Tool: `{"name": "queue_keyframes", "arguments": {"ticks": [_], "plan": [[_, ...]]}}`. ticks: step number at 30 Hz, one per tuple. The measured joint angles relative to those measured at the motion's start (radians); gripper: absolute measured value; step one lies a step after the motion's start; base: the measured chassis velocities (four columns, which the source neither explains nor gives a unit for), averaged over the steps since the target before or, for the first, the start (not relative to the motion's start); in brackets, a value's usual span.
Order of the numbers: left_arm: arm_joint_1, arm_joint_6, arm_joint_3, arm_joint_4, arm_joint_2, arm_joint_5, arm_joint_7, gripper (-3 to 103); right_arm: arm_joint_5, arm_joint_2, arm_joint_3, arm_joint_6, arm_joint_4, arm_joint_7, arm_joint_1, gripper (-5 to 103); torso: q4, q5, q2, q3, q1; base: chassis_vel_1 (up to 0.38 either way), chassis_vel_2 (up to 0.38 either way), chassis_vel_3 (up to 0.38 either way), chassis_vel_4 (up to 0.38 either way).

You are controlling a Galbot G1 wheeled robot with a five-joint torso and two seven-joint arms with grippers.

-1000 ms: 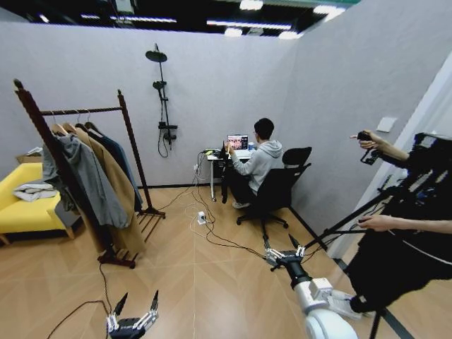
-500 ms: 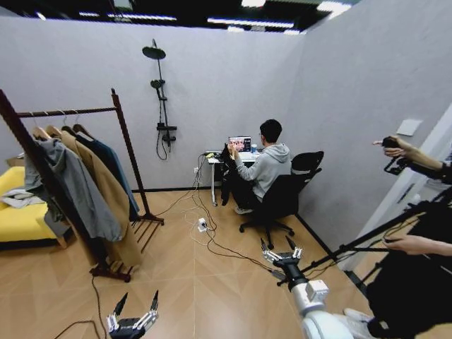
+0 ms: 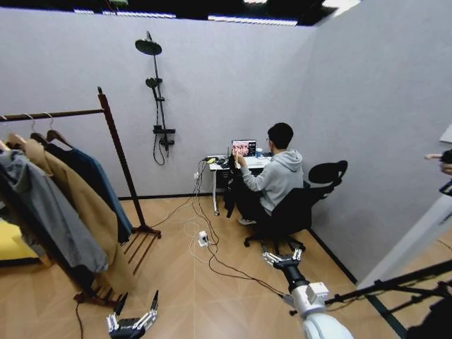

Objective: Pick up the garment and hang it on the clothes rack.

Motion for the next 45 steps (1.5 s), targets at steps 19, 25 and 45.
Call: {"name": "queue_keyframes", "arguments": {"ticks": [19,25,45], "plan": [[0.000,0.000,0.000,0.000,0.000,0.000,0.000,100,0.016,-0.015,0.016,0.000,0.020,-0.001,0.004,100,0.0001,0.0004,0.000,0.000,0.000,-0.354,0.353,0.356,-0.348],[0.000,0.000,0.000,0.000,0.000,0.000,0.000,100,0.018,-0.022,0.019,-0.006,0.022,0.003,0.004,100,-0.0001,0.0001,0.000,0.000,0.000,-0.356,0.362,0.363,-0.358],[0.000,0.000,0.000,0.000,0.000,0.000,0.000,100,0.121,-0.191,-0.012,-0.072,-0.308,0.017,0.469,100,-0.0002,0.0001,0.001,0.000,-0.001,-0.129,0.131,0.122,-0.122]]}}
